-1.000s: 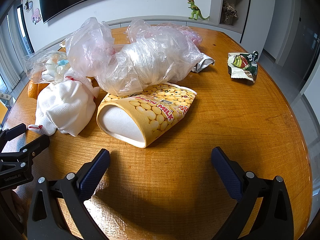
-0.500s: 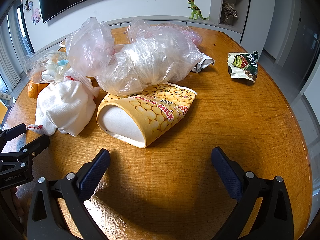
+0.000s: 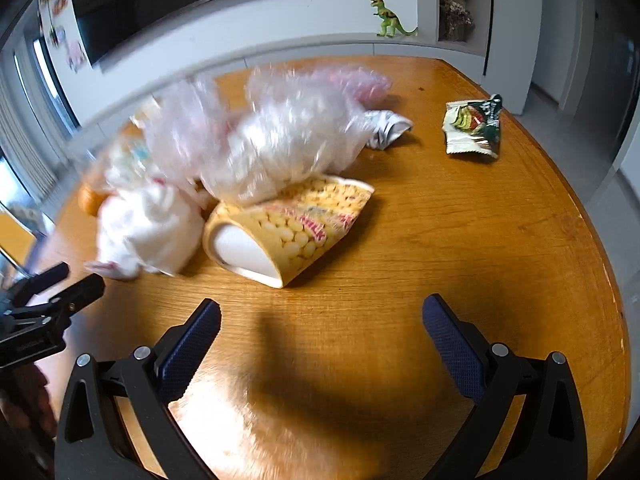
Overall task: Collect trash
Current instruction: 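Grasp the clear plastic bag with the left tool while the right tool grasps another bag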
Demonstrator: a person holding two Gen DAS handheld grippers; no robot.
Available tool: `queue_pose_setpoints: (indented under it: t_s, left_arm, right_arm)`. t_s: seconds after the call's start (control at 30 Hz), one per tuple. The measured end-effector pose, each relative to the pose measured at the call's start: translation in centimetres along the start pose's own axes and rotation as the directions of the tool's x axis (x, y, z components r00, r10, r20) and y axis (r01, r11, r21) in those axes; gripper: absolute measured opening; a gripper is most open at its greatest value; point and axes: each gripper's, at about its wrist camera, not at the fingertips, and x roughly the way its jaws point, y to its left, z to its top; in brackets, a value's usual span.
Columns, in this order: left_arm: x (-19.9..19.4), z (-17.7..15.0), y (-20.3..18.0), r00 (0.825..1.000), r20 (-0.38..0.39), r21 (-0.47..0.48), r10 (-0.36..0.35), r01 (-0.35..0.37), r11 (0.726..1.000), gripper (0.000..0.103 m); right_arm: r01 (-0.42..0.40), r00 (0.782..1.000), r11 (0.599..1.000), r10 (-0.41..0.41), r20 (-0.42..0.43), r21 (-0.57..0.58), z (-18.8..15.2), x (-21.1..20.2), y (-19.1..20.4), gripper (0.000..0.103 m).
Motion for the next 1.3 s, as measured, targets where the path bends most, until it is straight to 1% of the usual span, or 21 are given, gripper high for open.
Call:
queue_pose_setpoints:
  t_s: [0.07,0.13,0.2,0.27,0.37,0.5,0.57,0.6,0.63,0.67,0.7,0.8,0.87,0.97,1.0,1.03,1.07,1.1,1.2,1.23,1.3]
  left_arm:
    - [-1.8,0.9,-0.1,1.000,0.006,0.020,-0.006,0.006,1.000,0.097]
    - [-3.0,2.0,-0.4,0.999,0.006,0.029,-0.037,0.036,0.999,0.097]
    - [-3.5,4.3,-0.9,0.998,0.004,0.036,-0.065,0.065,0.997,0.097]
    - [-4.3,6.4,-1.4,0.999,0.000,0.061,-0.040,0.040,0.997,0.097]
    - [-4.4,9.2,-1.1,1.000,0.004,0.078,0.025,-0.025,0.997,0.097]
    - [-3.4,11.1,0.3,0.999,-0.046,0.045,0.018,-0.016,0.999,0.097]
    - [-3.3,11.7,0.9,0.997,-0.071,0.019,-0.018,0.020,1.000,0.097]
    - [-2.9,11.6,1.0,0.995,-0.093,0.010,-0.042,0.043,0.999,0.097]
    - [-2.4,11.7,0.9,0.991,-0.117,-0.003,-0.066,0.066,0.998,0.097]
    - [-2.0,11.6,0.8,0.987,-0.135,-0.020,-0.090,0.088,0.996,0.097]
    - [-1.6,11.7,0.7,0.982,-0.151,-0.036,-0.112,0.107,0.994,0.097]
    - [0.2,11.5,0.1,0.976,-0.188,-0.067,-0.113,0.102,0.992,0.097]
    - [1.6,11.5,0.0,0.968,-0.204,-0.125,-0.144,0.120,0.985,0.097]
    - [3.5,11.3,-0.5,0.967,-0.217,-0.168,-0.134,0.098,0.981,0.097]
    - [4.1,11.1,-0.7,0.967,-0.221,-0.165,-0.124,0.088,0.982,0.091]
    - [4.5,10.9,-0.8,0.967,-0.225,-0.165,-0.122,0.085,0.983,0.080]
    - [4.9,10.7,-0.8,0.964,-0.227,-0.174,-0.137,0.098,0.980,0.055]
    - [5.2,10.5,-0.7,0.962,-0.228,-0.196,-0.151,0.107,0.975,0.046]
    - [4.8,10.2,-0.6,0.970,-0.181,-0.186,-0.160,0.126,0.974,0.034]
    - [4.2,10.2,-0.7,0.972,-0.157,-0.184,-0.174,0.144,0.972,0.032]
    - [1.9,10.2,-1.1,0.981,-0.097,-0.128,-0.170,0.157,0.979,0.028]
  right_arm:
    - [-0.039,0.999,0.999,0.039,-0.031,-0.008,0.8,-1.6,-0.4,0.101]
    - [-0.082,0.994,0.997,0.083,-0.075,0.008,1.7,-2.1,-0.5,0.100]
    - [-0.111,0.991,0.994,0.112,-0.080,0.020,3.2,-2.4,0.3,0.100]
    - [-0.130,0.989,0.991,0.130,-0.073,0.007,4.3,-2.6,1.6,0.100]
    - [-0.165,0.984,0.983,0.159,-0.076,-0.076,7.2,-2.3,5.1,0.091]
    - [-0.125,0.987,0.976,0.104,-0.122,-0.178,10.1,0.2,9.0,0.060]
    - [-0.084,0.988,0.976,0.055,-0.144,-0.201,11.1,1.8,9.9,0.057]
    - [-0.067,0.988,0.977,0.036,-0.148,-0.204,11.2,2.4,10.1,0.051]
    - [-0.055,0.986,0.978,0.022,-0.163,-0.200,11.5,3.2,10.1,0.037]
    - [-0.067,0.983,0.980,0.033,-0.180,-0.185,11.9,3.6,9.6,0.024]
    - [-0.103,0.978,0.983,0.071,-0.197,-0.153,12.0,3.9,9.1,0.011]
    - [-0.151,0.976,0.982,0.131,-0.176,-0.109,11.5,2.8,7.7,0.008]
    - [-0.167,0.976,0.981,0.151,-0.154,-0.097,11.2,1.6,6.9,0.008]
    - [-0.184,0.978,0.979,0.173,-0.118,-0.088,11.1,-0.4,5.8,0.008]
    - [-0.189,0.977,0.978,0.179,-0.112,-0.085,11.2,-1.0,5.6,0.008]
    - [-0.194,0.977,0.977,0.185,-0.105,-0.086,11.2,-1.7,5.3,0.008]
    - [-0.195,0.978,0.977,0.187,-0.090,-0.092,11.2,-2.5,5.1,0.008]
    - [-0.195,0.979,0.976,0.187,-0.084,-0.096,11.2,-3.0,5.0,0.008]
    - [-0.189,0.981,0.976,0.184,-0.055,-0.105,11.0,-4.8,4.7,0.008]
    - [-0.189,0.982,0.976,0.185,-0.048,-0.105,10.8,-5.4,4.5,0.008]
    - [-0.187,0.982,0.978,0.185,-0.029,-0.097,10.4,-6.8,3.8,0.008]
